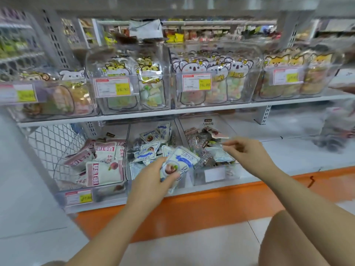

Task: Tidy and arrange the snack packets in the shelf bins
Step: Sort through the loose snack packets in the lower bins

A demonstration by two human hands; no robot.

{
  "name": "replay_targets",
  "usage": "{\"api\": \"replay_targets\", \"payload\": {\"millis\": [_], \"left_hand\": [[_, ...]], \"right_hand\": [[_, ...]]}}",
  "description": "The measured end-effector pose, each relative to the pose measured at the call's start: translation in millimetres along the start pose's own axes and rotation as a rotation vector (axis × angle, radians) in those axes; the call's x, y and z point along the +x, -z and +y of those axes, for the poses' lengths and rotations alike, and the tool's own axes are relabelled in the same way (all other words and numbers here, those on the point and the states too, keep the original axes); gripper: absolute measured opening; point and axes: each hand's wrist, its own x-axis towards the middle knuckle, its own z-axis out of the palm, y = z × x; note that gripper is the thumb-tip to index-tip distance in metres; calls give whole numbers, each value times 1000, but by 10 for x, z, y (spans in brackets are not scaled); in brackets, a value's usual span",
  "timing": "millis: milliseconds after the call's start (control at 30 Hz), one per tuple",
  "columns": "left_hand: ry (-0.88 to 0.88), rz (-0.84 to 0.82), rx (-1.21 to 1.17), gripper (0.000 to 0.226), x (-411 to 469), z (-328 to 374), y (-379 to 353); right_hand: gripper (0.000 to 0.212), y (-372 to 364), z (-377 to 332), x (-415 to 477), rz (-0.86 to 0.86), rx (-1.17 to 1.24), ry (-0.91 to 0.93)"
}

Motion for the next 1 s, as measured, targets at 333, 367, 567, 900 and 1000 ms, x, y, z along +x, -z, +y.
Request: {"api": "replay_targets", "payload": {"millis": [333,367,567,900,1000], "left_hand": [[201,87,-163,17,279,-193,-47],[201,96,-159,16,301,-206,-45],[197,147,-208,12,402,-320,-28],[246,130,-255,10,463,-407,-116],[246,141,-275,10,485,-419,-127]], "right_hand": [[37,-340,559,576,-306,-531,-40],[38,-403,574,637,-350,-552,-58],[31,-654,721,918,-545,-755,-140],[16,-560,780,878,-194,-756,-80],[15,-389,640,789,42,-554,8]]}}
